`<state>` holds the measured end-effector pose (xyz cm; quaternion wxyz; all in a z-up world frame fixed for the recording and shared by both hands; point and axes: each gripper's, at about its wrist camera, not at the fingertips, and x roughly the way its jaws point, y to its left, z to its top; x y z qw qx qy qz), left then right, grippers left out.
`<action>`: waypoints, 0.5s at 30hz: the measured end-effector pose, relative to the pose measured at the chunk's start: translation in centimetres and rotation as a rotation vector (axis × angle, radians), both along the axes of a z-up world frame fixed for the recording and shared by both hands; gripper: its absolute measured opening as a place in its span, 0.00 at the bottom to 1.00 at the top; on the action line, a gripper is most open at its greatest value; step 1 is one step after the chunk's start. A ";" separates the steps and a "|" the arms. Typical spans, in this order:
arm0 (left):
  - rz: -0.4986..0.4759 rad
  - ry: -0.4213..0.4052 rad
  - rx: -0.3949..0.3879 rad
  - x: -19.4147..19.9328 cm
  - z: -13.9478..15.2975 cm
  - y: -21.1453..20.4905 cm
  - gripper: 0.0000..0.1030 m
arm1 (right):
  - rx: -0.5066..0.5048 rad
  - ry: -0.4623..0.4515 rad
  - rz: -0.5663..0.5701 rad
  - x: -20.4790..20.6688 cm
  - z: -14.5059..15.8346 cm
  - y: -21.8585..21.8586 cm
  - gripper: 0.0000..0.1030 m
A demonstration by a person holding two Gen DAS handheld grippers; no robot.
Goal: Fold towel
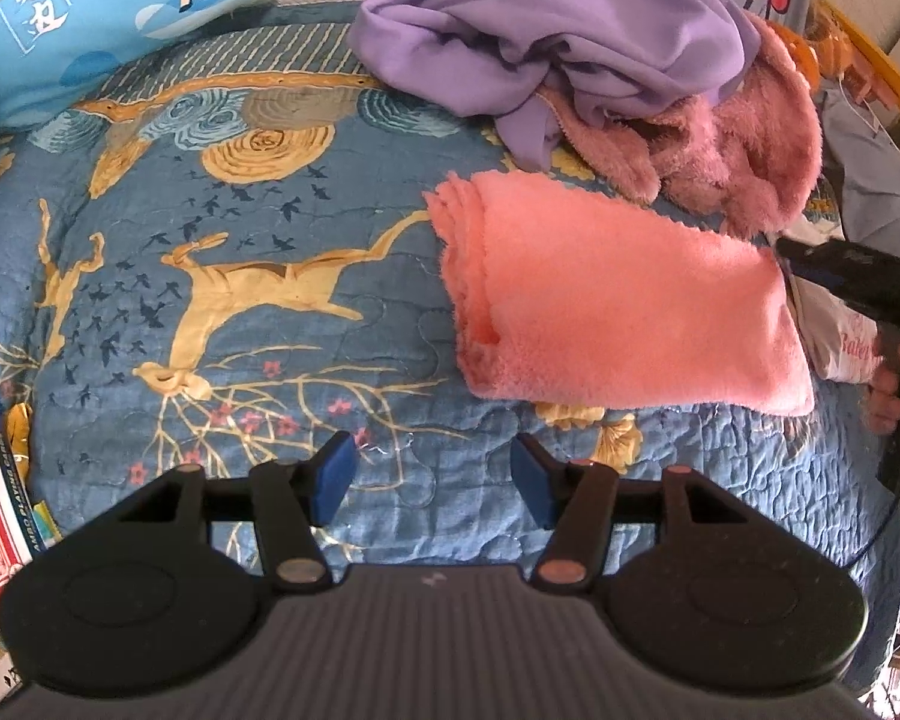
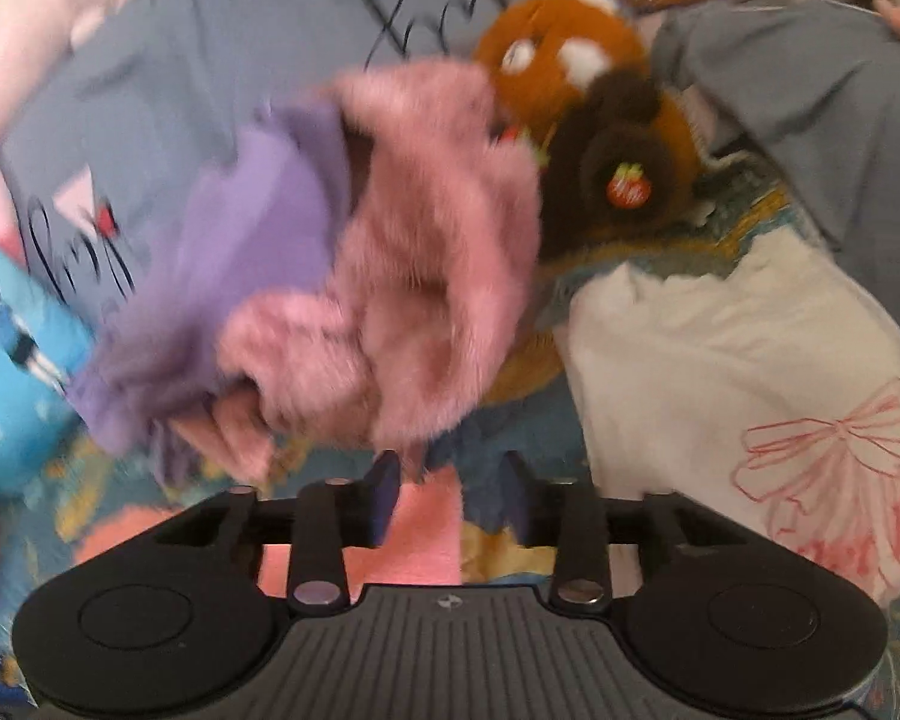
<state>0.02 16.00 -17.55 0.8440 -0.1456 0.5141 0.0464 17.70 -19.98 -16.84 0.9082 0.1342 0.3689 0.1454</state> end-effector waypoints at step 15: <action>-0.001 -0.019 0.003 -0.6 0.5 -0.2 0.64 | 0.284 0.218 -0.084 -9.1 -4.9 -4.1 0.23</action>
